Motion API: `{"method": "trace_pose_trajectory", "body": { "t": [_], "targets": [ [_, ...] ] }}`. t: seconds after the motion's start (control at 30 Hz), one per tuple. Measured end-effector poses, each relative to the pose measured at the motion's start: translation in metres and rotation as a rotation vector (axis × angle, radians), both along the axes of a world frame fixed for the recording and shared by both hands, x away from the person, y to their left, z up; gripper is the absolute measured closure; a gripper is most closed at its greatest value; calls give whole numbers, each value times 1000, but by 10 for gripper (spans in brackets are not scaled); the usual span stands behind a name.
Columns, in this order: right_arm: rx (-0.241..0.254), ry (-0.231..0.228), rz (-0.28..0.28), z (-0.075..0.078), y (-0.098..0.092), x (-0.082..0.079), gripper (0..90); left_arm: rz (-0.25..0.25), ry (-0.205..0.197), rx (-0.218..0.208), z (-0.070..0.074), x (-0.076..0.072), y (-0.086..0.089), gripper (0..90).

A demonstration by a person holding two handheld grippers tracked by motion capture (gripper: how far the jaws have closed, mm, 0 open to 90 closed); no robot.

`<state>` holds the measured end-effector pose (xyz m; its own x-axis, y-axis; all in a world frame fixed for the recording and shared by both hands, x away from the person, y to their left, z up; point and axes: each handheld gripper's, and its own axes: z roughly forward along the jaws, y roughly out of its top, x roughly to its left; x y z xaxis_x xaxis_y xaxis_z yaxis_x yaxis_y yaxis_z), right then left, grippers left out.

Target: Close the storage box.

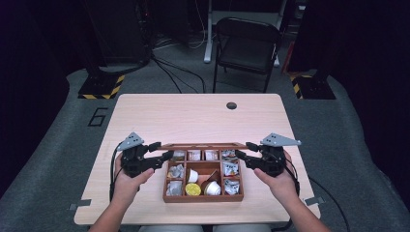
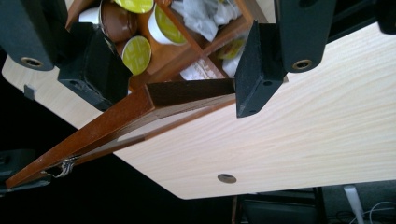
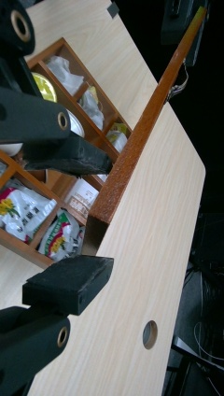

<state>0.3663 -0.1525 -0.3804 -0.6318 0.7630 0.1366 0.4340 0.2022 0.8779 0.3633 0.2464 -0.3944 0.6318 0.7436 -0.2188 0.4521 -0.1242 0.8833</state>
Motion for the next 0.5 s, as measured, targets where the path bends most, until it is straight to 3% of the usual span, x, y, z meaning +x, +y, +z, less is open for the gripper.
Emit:
{"method": "trace_pose_trajectory", "body": {
  "t": [0.2, 0.5],
  "targets": [
    [1, 15, 10, -9, -3, -9, 467, -4, 17, -6, -10, -11, 0, 353],
    [-9, 27, 19, -24, -4, -25, 466, -10, 28, 18, -24, -25, 2, 351]
  ]
}}
